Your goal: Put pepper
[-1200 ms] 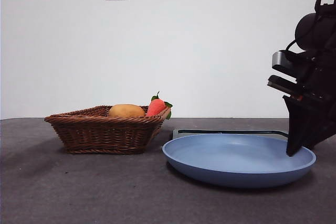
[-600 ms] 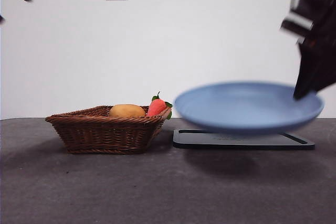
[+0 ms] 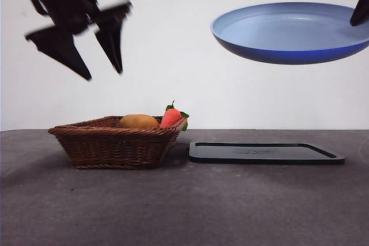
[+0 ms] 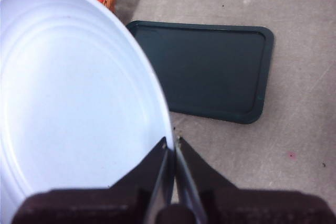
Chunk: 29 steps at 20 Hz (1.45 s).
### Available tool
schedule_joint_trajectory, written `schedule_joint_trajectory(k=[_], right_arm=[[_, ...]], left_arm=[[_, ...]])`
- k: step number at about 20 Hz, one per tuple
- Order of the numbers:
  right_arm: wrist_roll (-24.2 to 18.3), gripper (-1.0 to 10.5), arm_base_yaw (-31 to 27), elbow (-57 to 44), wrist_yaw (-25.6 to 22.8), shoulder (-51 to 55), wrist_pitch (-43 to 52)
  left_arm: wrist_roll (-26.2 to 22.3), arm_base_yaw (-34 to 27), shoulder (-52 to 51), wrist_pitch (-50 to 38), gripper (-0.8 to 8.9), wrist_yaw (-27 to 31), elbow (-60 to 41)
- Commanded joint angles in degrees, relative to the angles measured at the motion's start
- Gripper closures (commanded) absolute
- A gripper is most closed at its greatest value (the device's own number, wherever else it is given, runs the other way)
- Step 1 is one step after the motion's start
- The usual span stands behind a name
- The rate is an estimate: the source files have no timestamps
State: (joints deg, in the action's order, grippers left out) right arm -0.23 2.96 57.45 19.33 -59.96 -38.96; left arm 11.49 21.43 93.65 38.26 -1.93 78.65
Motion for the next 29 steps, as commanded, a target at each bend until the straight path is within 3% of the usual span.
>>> schedule_joint_trajectory(k=[1, 8, 18, 25, 29], right_arm=[[0.6, 9.4, 0.0, 1.0, 0.2, -0.4, 0.7], [0.6, 9.4, 0.0, 1.0, 0.3, -0.4, 0.8], [0.2, 9.4, 0.1, 1.0, 0.3, -0.4, 0.8], [0.2, 9.4, 0.1, 1.0, 0.3, -0.4, 0.8], [0.1, 9.4, 0.1, 1.0, 0.3, -0.4, 0.8]], left_arm=[[1.2, 0.4, 6.6, 1.3, 4.78, 1.1, 4.8], [5.1, 0.3, 16.5, 1.3, 4.78, 1.9, 7.6], [7.9, 0.3, 21.7, -2.3, 4.79, 1.9, 7.6], [10.0, 0.3, 21.9, -2.6, 6.52, 1.4, 7.6], [11.5, 0.3, 21.9, -2.7, 7.03, 1.5, 7.6]])
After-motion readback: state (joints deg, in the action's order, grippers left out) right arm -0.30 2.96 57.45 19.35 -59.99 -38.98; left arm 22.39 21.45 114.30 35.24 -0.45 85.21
